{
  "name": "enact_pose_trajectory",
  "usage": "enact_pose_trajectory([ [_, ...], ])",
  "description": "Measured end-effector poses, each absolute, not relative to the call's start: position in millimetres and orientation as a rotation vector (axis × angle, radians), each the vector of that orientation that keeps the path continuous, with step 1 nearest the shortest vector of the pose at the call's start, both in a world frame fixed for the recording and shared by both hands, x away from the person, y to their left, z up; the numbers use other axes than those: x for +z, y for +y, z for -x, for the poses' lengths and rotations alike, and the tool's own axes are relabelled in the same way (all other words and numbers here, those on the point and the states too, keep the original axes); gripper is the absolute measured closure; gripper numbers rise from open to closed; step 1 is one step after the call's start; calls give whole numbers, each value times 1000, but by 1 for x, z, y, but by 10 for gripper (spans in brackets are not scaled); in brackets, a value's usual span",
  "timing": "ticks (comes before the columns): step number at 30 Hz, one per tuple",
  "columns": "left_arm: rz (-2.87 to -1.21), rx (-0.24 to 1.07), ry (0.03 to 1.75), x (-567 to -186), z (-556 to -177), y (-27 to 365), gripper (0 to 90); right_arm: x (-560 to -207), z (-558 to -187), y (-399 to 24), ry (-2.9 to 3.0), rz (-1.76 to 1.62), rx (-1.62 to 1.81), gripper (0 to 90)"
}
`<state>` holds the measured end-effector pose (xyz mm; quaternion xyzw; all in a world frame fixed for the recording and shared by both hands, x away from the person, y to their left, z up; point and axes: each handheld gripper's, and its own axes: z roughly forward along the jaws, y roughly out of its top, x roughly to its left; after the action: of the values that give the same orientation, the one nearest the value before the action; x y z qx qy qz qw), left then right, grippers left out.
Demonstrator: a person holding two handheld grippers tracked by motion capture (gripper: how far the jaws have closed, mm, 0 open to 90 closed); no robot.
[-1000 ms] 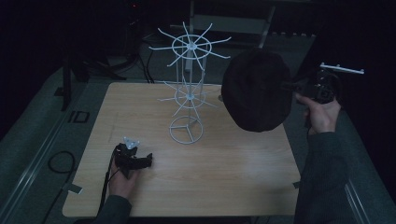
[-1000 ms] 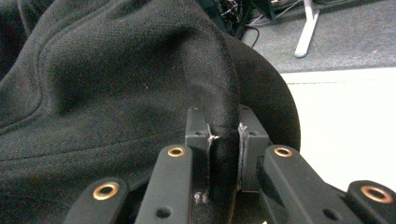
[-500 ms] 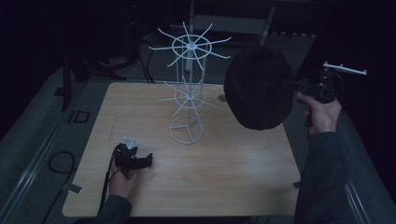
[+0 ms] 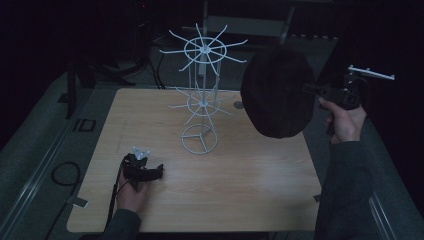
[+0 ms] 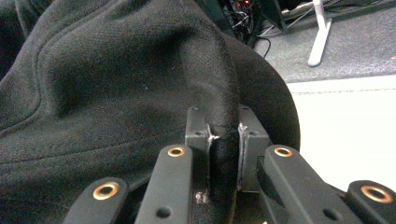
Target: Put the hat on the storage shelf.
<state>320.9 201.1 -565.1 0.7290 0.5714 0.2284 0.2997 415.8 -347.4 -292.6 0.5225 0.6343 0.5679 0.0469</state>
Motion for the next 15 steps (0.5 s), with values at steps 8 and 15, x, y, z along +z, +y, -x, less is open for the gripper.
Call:
enact_pose_trajectory([
  [8, -1934, 608, 1517, -565, -321, 201, 88, -292, -416, -347, 1934, -1587, 1759, 788],
  [15, -1933, 607, 1518, -565, -321, 201, 88, -288, -415, -345, 1931, -1574, 1772, 788],
])
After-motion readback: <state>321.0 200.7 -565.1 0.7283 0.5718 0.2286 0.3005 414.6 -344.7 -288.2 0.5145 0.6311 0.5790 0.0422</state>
